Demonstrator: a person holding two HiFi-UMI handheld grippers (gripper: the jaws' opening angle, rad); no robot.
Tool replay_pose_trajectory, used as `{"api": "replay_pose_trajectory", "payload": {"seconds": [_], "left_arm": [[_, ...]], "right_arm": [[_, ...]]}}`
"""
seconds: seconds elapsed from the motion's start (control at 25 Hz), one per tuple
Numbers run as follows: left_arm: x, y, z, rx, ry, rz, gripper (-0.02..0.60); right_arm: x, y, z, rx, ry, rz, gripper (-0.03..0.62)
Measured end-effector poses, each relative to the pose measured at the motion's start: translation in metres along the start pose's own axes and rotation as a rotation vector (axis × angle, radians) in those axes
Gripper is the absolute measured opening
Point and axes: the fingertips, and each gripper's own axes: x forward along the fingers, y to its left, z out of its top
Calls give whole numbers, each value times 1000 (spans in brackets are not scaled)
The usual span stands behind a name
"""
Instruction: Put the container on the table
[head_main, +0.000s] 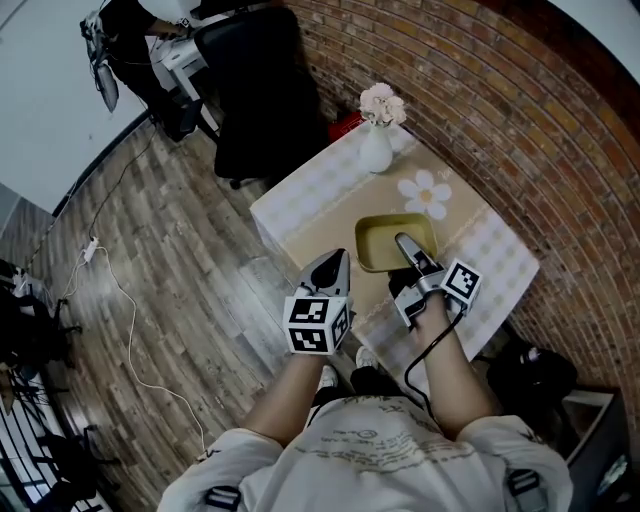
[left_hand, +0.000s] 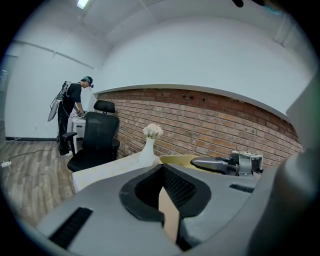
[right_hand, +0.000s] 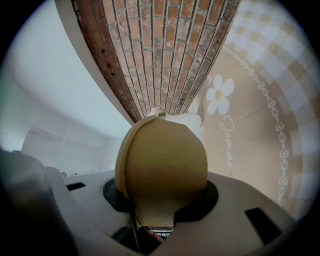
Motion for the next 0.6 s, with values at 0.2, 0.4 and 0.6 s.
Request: {"api": "replay_pose_trajectory", "payload": {"seconds": [0.2, 0.4, 0.6], "left_arm": [[20, 14, -5, -25, 8, 28, 5], [34, 27, -10, -40, 16, 45, 5], [50, 41, -21, -40, 35, 57, 5]], "right_arm": [[35, -20, 5, 9, 54, -3, 156], [67, -45, 8, 20, 97, -15, 158], [96, -70, 10, 34, 128, -32, 158]]}}
